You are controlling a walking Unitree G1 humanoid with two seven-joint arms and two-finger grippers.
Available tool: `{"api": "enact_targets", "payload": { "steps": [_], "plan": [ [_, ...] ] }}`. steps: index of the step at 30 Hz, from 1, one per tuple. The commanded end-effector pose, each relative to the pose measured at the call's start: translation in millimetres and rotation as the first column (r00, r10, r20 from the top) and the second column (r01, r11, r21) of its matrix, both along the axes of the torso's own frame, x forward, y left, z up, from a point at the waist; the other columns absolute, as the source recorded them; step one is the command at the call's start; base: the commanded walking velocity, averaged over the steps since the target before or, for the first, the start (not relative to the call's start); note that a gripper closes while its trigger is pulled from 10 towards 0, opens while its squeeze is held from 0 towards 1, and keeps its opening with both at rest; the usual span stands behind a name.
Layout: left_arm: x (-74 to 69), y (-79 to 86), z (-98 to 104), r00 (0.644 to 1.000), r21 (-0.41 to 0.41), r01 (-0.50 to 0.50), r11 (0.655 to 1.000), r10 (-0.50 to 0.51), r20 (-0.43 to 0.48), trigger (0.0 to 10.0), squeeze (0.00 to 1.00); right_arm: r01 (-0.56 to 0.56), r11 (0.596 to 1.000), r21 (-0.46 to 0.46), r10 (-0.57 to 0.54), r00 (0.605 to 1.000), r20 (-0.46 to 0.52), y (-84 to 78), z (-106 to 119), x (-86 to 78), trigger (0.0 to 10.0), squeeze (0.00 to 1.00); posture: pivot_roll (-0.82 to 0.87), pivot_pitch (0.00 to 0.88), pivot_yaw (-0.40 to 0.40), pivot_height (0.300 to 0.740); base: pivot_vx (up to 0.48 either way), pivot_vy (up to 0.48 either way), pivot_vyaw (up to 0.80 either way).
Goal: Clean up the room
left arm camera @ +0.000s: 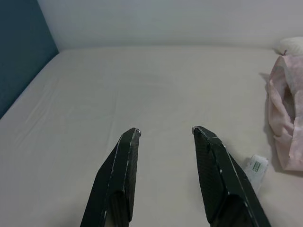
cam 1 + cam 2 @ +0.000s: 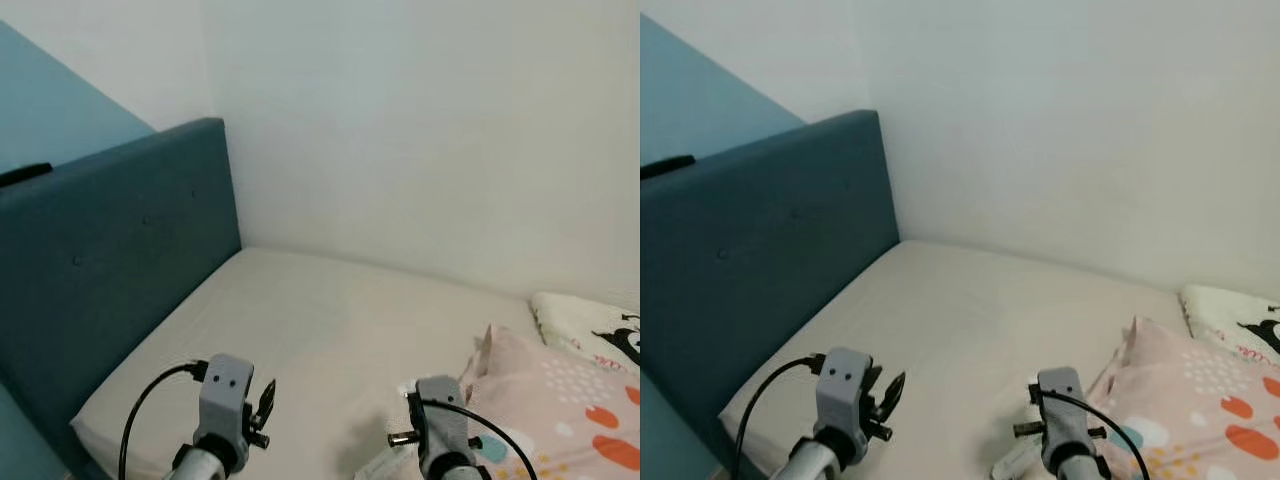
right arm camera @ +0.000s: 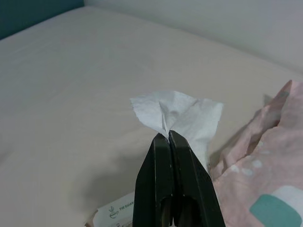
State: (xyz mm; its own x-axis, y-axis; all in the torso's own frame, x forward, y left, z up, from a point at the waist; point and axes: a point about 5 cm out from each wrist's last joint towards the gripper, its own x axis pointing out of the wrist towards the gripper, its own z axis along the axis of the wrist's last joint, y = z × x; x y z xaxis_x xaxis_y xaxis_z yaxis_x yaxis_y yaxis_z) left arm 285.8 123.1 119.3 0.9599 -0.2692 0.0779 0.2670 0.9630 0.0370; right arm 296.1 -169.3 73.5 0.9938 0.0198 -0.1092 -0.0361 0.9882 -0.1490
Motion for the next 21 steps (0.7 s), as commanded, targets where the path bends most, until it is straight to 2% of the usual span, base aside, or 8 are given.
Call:
{"api": "enact_targets", "payload": {
  "steps": [1, 5, 8, 12, 21],
  "plan": [
    [-1.5, 4.2, -17.2, 0.996, 0.018, -0.034, 0.999, 0.036, -0.077, 10.0, 0.00, 0.029, 1.000, 0.005, -0.029, 0.997, -0.070, -0.9, -13.1, -3.2, 10.0, 0.00, 0.01, 0.096, -0.008, 0.740, 0.000, 0.000, 0.00],
    [-1.3, 7.7, -28.2, 0.990, 0.010, -0.080, 0.997, 0.081, -0.115, 10.0, 0.00, 0.037, 0.999, -0.009, -0.038, 0.991, -0.131, -2.3, -23.7, -6.6, 10.0, 0.00, 0.01, 0.094, -0.009, 0.740, 0.000, 0.000, 0.00],
    [-4.0, 12.4, -44.2, 0.977, 0.054, -0.106, 0.993, 0.114, -0.178, 10.0, 0.00, 0.057, 0.998, 0.012, -0.054, 0.984, -0.172, -0.3, -33.3, -11.1, 10.0, 0.00, 0.01, 0.089, -0.002, 0.740, 0.000, 0.000, 0.00],
    [-9.5, 14.9, -56.4, 0.971, 0.130, -0.093, 0.987, 0.119, -0.206, 10.0, 0.00, 0.068, 0.998, 0.017, -0.063, 0.979, -0.194, 2.4, -40.9, -15.1, 10.0, 0.00, 0.01, 0.083, -0.001, 0.740, 0.000, 0.000, 0.00],
    [-13.0, 18.0, -61.4, 0.970, 0.129, -0.107, 0.986, 0.132, -0.206, 10.0, 0.00, 0.062, 0.998, 0.013, -0.058, 0.974, -0.221, 4.2, -47.9, -18.9, 10.0, 0.00, 0.01, 0.076, -0.003, 0.740, 0.000, 0.000, 0.00]
  ]
}}
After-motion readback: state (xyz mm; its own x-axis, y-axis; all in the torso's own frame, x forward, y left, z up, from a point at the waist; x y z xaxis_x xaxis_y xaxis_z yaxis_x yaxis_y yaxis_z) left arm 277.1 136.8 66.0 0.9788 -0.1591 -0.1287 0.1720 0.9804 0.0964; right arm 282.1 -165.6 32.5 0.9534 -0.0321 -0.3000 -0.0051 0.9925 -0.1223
